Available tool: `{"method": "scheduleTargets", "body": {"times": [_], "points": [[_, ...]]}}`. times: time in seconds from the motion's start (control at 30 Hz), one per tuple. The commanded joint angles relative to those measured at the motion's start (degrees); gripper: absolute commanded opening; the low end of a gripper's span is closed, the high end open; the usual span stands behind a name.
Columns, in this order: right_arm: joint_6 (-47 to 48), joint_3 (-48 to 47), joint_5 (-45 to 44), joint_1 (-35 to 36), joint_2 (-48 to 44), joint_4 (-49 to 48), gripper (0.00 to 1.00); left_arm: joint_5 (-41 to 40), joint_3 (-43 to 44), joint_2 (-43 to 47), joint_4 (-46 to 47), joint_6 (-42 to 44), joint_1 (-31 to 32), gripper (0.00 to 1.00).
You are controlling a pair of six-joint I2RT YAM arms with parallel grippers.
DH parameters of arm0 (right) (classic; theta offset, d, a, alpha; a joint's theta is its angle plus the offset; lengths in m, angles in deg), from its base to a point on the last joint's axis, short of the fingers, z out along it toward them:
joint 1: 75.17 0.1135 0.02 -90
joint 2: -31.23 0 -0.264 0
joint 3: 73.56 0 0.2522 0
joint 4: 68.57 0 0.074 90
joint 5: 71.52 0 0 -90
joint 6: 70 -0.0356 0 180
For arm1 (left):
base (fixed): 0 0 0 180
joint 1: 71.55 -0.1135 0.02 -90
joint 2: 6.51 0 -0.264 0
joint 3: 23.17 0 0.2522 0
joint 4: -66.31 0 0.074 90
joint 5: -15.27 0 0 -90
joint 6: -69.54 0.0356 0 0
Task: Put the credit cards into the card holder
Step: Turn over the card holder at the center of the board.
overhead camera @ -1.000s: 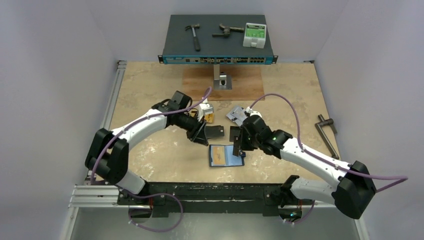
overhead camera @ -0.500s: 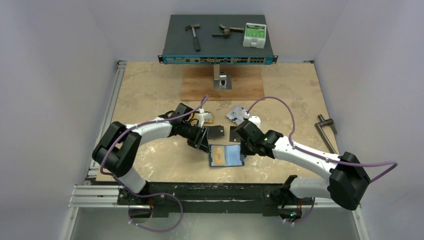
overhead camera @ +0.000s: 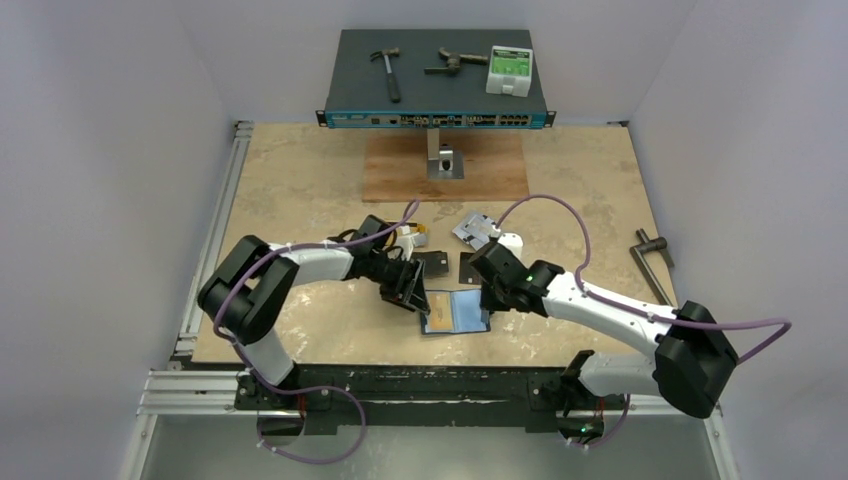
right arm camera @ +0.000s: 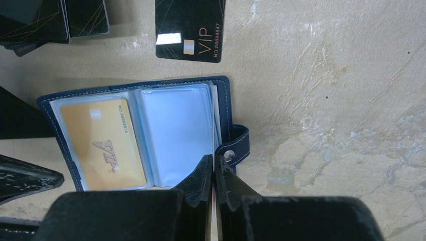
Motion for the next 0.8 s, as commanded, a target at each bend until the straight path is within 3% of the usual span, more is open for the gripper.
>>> {"method": "scheduleTargets", "body": {"times": [0.0, 0.27, 0.5, 0.57, 0.77], "points": [[-1.4, 1.4, 0.1, 0.2, 0.3, -2.3, 0.0, -0.1, 0.8, -4.7, 2.0, -1.1, 0.9, 0.6], [-2.4, 4.6, 3.1, 0.2, 0.0, -6.4, 0.0, 2.4, 2.0, -7.7, 3.8, -2.3, 1.1, 0.36], [-3.2, 6.2, 5.8, 0.1, -1.7, -9.5, 0.0, 1.7, 5.1, -8.9, 2.5, -2.6, 1.1, 0.05], [-3.6, 5.9, 6.7, 0.2, -2.6, -9.1, 0.0, 1.2, 6.3, -8.8, 0.9, -1.8, 1.0, 0.0], [-2.1, 3.9, 0.9, -0.4, -4.7, -5.1, 0.0, 0.1, 9.3, -6.5, -7.3, 2.4, -0.2, 0.0]]}}
